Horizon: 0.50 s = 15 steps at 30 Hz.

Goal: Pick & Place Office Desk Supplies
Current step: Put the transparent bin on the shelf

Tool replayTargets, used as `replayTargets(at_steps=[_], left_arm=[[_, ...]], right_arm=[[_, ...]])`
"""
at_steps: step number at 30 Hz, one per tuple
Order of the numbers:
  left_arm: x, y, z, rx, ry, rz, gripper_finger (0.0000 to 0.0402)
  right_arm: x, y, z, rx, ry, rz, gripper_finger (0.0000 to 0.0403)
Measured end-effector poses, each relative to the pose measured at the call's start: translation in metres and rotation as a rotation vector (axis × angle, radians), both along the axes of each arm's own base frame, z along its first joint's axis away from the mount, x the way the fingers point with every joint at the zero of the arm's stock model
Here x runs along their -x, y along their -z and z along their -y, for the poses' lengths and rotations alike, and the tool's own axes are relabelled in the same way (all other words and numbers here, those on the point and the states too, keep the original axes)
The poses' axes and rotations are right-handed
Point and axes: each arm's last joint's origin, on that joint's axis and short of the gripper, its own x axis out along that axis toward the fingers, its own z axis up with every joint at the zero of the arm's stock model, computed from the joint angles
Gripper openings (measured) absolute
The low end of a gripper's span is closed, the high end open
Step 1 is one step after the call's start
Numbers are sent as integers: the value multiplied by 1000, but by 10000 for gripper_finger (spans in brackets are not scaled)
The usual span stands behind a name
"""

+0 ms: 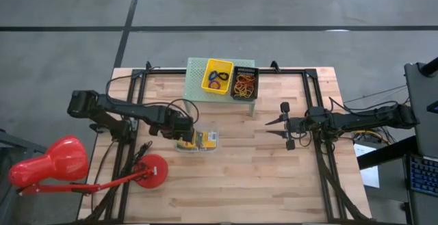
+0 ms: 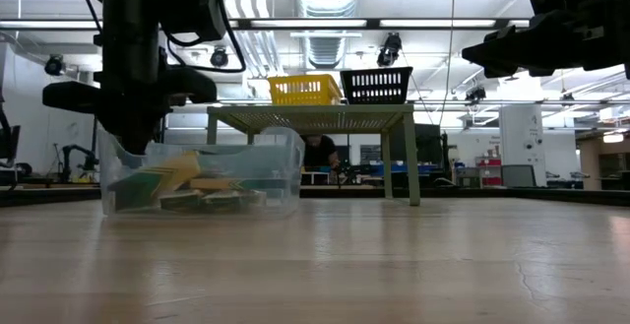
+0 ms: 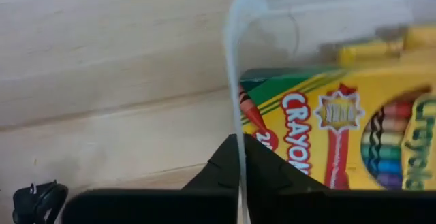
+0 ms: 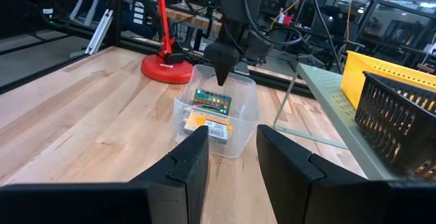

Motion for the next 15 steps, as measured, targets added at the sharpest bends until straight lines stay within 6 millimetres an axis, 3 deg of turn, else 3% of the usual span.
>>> replayTargets(at_steps=[15], left_arm=[[-9,-1,0,-12,121,87,3]], right_arm=[[0,0,0,0,0,0,121]])
